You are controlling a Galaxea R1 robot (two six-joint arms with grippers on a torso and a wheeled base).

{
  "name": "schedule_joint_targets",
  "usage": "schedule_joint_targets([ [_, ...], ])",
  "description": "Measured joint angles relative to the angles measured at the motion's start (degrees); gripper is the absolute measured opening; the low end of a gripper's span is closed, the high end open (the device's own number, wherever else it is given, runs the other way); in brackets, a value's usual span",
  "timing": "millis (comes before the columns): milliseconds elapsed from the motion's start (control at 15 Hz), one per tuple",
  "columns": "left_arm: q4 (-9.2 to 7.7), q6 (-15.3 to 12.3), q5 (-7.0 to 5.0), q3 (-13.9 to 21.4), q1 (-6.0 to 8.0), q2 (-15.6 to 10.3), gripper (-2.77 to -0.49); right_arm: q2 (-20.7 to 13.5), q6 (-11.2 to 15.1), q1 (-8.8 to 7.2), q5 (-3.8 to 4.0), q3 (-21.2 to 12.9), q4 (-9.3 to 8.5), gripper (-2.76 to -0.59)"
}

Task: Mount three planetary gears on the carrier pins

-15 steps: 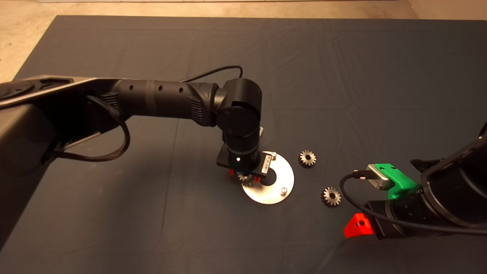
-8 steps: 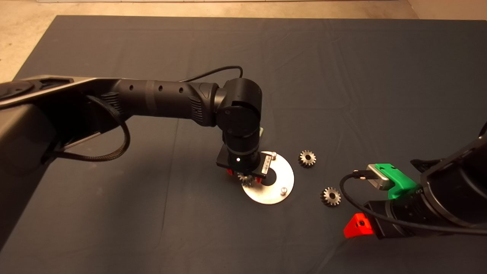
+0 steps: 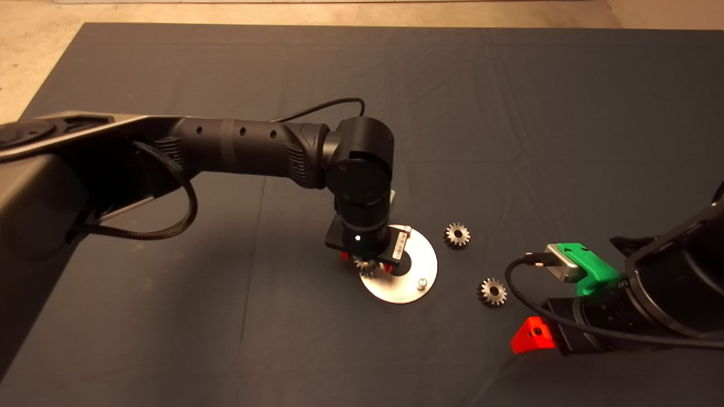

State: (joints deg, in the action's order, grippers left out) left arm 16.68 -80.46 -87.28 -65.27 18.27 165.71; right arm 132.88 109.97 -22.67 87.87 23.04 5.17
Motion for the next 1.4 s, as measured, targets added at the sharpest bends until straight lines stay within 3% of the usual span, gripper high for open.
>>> schedule_joint_targets([
  [400,0.46,-1.34,-0.91,0.47,0.0,1.0,-1.64,0.0,0.0,0.0,0.01,0.0,-0.02,-0.61],
  [600,0.48,-1.71,-0.39,1.41,0.05,0.86,-1.56,0.0,0.0,0.0,0.0,0.0,-0.02,-0.61],
  [733,0.44,-1.79,0.37,3.47,0.52,-1.86,-1.5,0.0,0.0,-0.01,0.02,0.0,-0.01,-0.61],
  [867,0.24,-1.79,0.49,6.04,1.66,-8.24,-1.42,0.0,0.0,0.0,0.02,0.0,-0.01,-0.61],
  [1067,-0.22,-1.39,-0.04,11.06,2.47,-22.31,-1.32,-0.02,0.0,-0.01,0.01,0.0,0.0,-0.61],
  [1200,-2.04,-1.12,-0.52,17.11,2.83,-30.43,-1.22,-0.05,-0.2,0.0,-0.02,0.07,0.0,-0.61],
  [1267,-3.12,-1.04,-0.59,20.8,3.01,-33.05,-1.22,-0.08,-0.71,0.0,-0.05,0.17,-0.02,-0.61],
  [1400,-5.36,-0.79,0.74,28.17,3.17,-39.5,-1.08,-0.82,-4.42,0.0,-0.13,1.72,-0.02,-0.61],
])
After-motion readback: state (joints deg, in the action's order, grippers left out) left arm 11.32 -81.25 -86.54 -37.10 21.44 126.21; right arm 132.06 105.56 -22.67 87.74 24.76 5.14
